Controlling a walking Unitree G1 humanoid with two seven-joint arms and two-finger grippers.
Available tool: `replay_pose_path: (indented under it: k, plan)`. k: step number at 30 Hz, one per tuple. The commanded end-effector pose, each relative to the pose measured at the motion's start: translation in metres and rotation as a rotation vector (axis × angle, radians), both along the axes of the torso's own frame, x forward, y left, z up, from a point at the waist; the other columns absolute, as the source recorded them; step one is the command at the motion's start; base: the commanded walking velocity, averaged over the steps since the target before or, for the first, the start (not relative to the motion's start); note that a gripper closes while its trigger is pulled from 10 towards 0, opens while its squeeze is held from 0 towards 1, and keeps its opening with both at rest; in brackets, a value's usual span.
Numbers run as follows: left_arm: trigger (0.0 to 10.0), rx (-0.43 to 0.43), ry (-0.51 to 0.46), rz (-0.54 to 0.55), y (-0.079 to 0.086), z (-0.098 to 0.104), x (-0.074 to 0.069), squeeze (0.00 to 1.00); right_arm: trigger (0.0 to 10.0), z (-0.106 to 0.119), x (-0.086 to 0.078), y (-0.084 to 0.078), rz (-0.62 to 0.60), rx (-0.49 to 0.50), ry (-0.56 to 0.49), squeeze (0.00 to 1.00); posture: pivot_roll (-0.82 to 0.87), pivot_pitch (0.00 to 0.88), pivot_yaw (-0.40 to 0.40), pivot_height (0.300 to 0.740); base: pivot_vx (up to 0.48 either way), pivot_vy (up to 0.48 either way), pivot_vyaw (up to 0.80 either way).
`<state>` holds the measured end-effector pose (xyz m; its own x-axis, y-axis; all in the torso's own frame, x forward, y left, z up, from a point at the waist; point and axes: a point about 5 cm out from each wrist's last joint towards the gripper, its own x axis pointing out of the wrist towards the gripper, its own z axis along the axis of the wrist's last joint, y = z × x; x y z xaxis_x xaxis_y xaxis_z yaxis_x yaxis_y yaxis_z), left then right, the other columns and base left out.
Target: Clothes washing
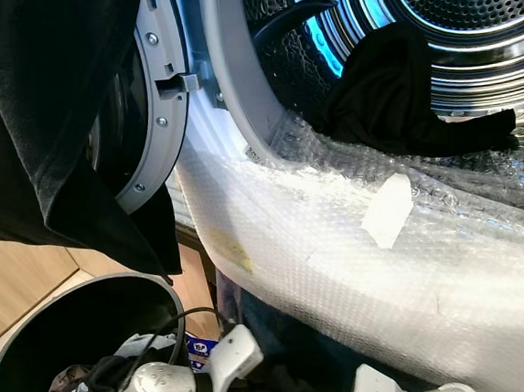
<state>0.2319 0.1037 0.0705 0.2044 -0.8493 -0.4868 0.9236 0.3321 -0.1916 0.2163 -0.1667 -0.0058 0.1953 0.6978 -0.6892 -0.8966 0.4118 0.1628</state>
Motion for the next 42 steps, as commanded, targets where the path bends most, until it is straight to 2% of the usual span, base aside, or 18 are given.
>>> replay_pose_path:
  k: [1, 4, 5, 6, 7, 12, 17, 20, 22, 28, 33, 34, 35, 36, 42]
  plan:
    - [0.0, -0.005, -0.04, -0.008, -0.004, 0.004, 0.006, 0.0, 10.0, 0.003, -0.001, 0.004, 0.013, 0.001, 0.0, 1.0, -0.02, 0.014, -0.003, 0.74, 0.0, 0.0, 0.0]
    - [0.0, -0.03, -0.048, 0.006, -0.011, 0.006, 0.01, 0.0, 10.0, 0.001, 0.004, 0.008, -0.012, -0.019, -0.003, 1.0, -0.02, 0.027, 0.001, 0.74, 0.0, 0.0, 0.0]
    - [0.0, -0.039, -0.049, 0.004, -0.015, 0.007, 0.01, 0.0, 10.0, 0.004, 0.003, 0.013, 0.002, 0.021, 0.01, 0.95, -0.02, 0.025, 0.001, 0.74, 0.0, 0.0, 0.0]
    - [0.0, -0.042, -0.051, -0.001, -0.019, 0.007, 0.011, 0.0, 10.0, 0.007, 0.0, 0.018, 0.039, 0.057, 0.026, 0.35, -0.02, 0.025, 0.0, 0.74, 0.0, 0.0, 0.0]
    - [0.0, -0.048, -0.055, -0.005, -0.021, 0.008, 0.012, 0.0, 10.0, 0.008, -0.002, 0.021, 0.061, 0.062, 0.044, 0.0, -0.02, 0.028, 0.002, 0.74, 0.0, 0.0, 0.0]
    - [0.0, -0.062, -0.061, -0.002, -0.028, 0.01, 0.015, 0.0, 10.0, -0.002, 0.002, 0.021, 0.048, -0.045, 0.07, 0.0, -0.02, 0.033, 0.006, 0.74, 0.0, 0.0, 0.0]
    - [0.0, -0.087, -0.066, 0.011, -0.036, 0.013, 0.018, 0.0, 10.0, 0.007, 0.004, 0.036, 0.058, 0.033, 0.088, 0.0, -0.01, 0.04, 0.003, 0.74, 0.0, 0.0, 0.0]
    - [0.0, -0.091, -0.067, 0.007, -0.04, 0.013, 0.018, 0.0, 10.0, 0.008, 0.008, 0.039, 0.055, 0.016, 0.094, 0.0, -0.01, 0.051, 0.003, 0.74, 0.0, 0.0, 0.0]
    - [0.0, -0.096, -0.065, 0.0, -0.044, 0.013, 0.017, 0.0, 10.0, 0.01, 0.019, 0.049, 0.012, 0.022, 0.066, 0.0, -0.01, 0.059, 0.002, 0.74, 0.0, 0.0, 0.0]
    - [0.0, -0.102, -0.065, -0.003, -0.046, 0.014, 0.017, 0.0, 10.0, 0.014, 0.027, 0.066, -0.061, 0.085, 0.051, 0.0, -0.01, 0.063, 0.004, 0.74, 0.0, 0.0, 0.0]
    - [0.0, -0.097, -0.069, -0.002, -0.046, 0.014, 0.018, 0.0, 10.0, 0.013, 0.027, 0.069, -0.078, 0.097, 0.056, 0.0, 0.0, 0.064, 0.004, 0.74, 0.0, 0.0, 0.0]
    - [0.0, -0.098, -0.071, -0.002, -0.046, 0.015, 0.018, 0.0, 4.5, 0.012, 0.028, 0.069, -0.094, 0.099, 0.05, 0.0, 0.0, 0.063, 0.005, 0.74, 0.0, 0.0, 0.0]
    - [0.0, -0.098, -0.071, -0.002, -0.046, 0.015, 0.018, 0.0, 4.5, 0.012, 0.028, 0.069, -0.094, 0.099, 0.05, 0.0, 0.0, 0.063, 0.005, 0.74, 0.0, 0.0, 0.0]
    - [0.0, -0.099, -0.073, 0.0, -0.045, 0.015, 0.019, 0.0, 0.0, 0.01, 0.03, 0.066, -0.139, 0.104, 0.043, 0.0, 0.0, 0.064, 0.004, 0.74, 0.0, 0.0, 0.0]
    - [0.0, -0.091, -0.081, 0.015, -0.041, 0.016, 0.021, 0.0, 0.0, 0.014, 0.035, 0.065, -0.185, 0.16, 0.04, 0.0, 0.01, 0.063, 0.012, 0.74, 0.0, 0.0, 0.0]
